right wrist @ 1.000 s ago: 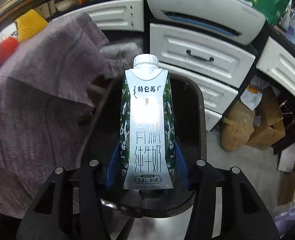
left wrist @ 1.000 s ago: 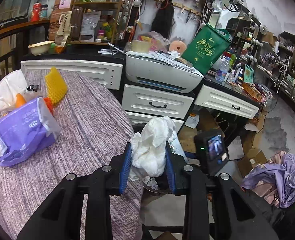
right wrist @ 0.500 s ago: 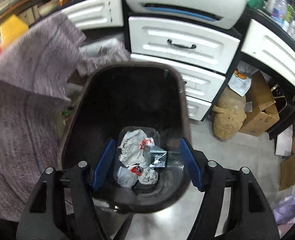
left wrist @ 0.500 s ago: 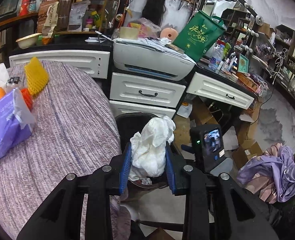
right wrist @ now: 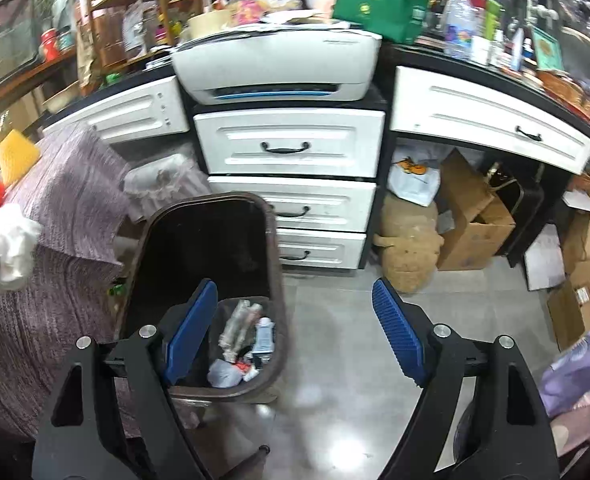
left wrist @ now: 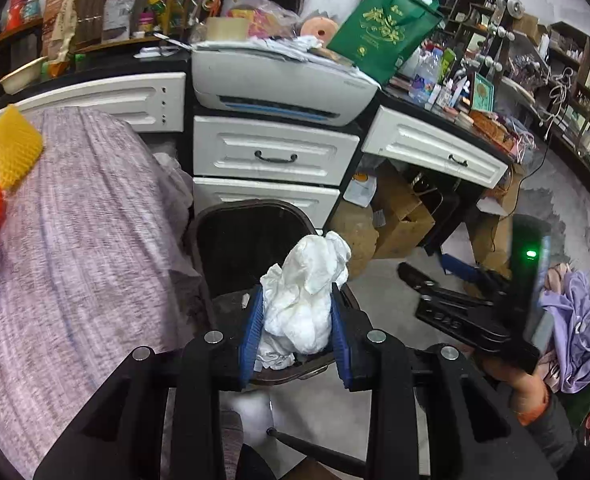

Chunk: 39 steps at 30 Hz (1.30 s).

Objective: Collect trash
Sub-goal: 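Lower the milk carton into the bin and open the right gripper, then lower the white tissue into the bin and open the left gripper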

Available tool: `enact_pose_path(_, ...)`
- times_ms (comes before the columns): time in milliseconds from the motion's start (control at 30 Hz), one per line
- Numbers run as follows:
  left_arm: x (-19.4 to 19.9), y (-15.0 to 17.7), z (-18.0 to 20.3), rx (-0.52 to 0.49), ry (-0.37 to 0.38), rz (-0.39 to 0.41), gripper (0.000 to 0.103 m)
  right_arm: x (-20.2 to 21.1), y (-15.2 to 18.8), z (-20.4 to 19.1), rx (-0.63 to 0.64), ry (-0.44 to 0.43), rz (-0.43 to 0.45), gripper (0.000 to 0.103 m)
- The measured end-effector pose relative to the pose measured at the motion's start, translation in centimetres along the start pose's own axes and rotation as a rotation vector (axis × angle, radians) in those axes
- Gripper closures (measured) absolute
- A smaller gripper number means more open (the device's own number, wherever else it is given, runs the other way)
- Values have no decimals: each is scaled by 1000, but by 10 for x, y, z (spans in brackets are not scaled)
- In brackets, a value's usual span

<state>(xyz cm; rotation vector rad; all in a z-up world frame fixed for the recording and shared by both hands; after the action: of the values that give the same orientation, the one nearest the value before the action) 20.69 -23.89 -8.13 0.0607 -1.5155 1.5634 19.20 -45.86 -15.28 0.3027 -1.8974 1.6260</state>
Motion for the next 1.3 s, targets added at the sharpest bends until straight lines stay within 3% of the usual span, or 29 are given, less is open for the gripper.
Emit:
enact_pose_path(300,-45,6,14,-26,-5,-86,72,10,12,37,-56,51,-12,24)
enact_pose_path(700,-89,12,20,-41,-50,-159,69,11,14,45,-74,57,-16,24)
enact_pose_path(800,-94,14,22,-65,-69,-163,53,11,14,46,-82,58,-17,24)
enact_pose_path(867,-94,14,24,-81,-72,-152,33,12,13,47,-86,58,-15,23)
enact_pose_path(933,-93,14,25,-89,-73,-143,24,12,13,49,-89,58,-17,22)
enact_pose_path(1300,-53,8,26,-83,-41,-92,14,17,9,38,-89,25,-12,21)
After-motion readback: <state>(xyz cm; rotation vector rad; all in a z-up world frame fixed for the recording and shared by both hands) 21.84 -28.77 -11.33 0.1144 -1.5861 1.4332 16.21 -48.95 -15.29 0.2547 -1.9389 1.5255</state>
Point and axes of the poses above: each gripper's, at about its wrist camera, not at the fingertips, and x roughly against the way its jaws point, z to its right, y to its underside, the point moved 3 cm from there along -x, roughly the way its jaws point, and after that the axes turned 9 degrees about z, right-handed, at the moved point
